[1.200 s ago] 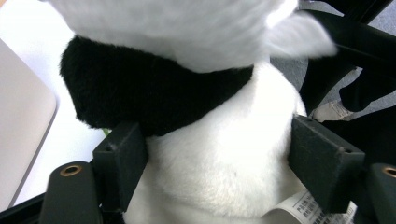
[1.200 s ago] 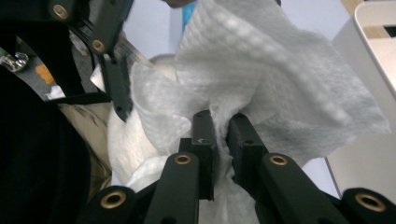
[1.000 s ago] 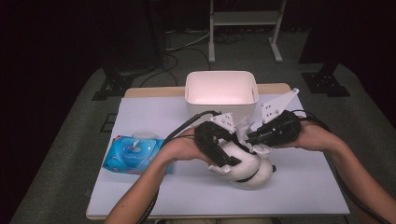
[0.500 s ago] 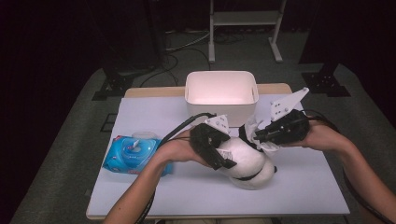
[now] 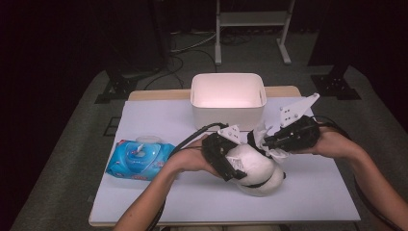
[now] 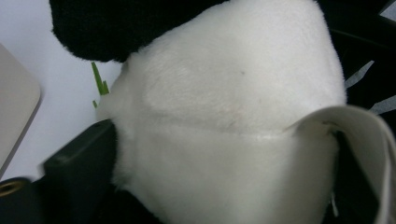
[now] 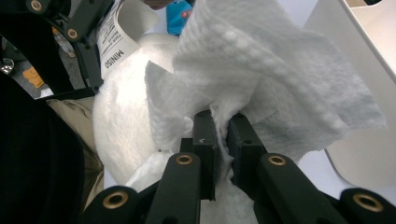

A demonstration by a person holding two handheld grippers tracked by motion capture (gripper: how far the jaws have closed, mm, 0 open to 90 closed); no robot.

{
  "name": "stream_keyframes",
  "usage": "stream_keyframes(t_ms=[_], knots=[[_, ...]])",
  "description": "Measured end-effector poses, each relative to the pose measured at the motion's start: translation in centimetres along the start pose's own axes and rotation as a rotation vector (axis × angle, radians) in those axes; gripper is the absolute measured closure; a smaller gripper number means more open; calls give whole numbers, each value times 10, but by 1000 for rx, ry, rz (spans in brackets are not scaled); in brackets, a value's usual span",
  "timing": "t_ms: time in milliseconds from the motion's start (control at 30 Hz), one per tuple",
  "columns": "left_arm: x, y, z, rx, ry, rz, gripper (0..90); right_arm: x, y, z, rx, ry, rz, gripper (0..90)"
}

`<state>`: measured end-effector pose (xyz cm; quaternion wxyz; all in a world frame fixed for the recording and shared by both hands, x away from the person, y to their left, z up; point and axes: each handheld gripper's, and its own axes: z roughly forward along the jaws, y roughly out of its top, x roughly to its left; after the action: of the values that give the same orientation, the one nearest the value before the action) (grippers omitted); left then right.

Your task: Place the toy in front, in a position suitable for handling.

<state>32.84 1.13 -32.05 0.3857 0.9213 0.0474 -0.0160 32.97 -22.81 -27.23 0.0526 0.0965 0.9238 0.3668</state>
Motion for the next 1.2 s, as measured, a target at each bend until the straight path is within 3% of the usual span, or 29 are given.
stream_keyframes(t_ms=[100, 233, 567, 667, 833, 967, 1200], knots=[[1, 1, -9, -24, 21, 6, 226, -2, 0, -2, -21, -1, 2, 822], [1, 5, -20, -25, 32, 12, 285, -1, 5, -8, -61, -12, -4, 820], [0, 15, -41, 21, 58, 44, 286, -1, 11, -10, -67, -12, -13, 820], [-1, 16, -39, 42, 57, 48, 284, 1, 14, -7, -48, -11, -27, 819], [-3, 21, -31, 27, 51, 54, 273, 5, 25, -6, -56, 6, -53, 819], [-3, 27, -26, 48, 55, 68, 241, 8, 32, 2, -23, 11, -77, 816], [-4, 27, -27, 14, 67, 57, 154, 4, 21, 2, -23, 12, -50, 818]])
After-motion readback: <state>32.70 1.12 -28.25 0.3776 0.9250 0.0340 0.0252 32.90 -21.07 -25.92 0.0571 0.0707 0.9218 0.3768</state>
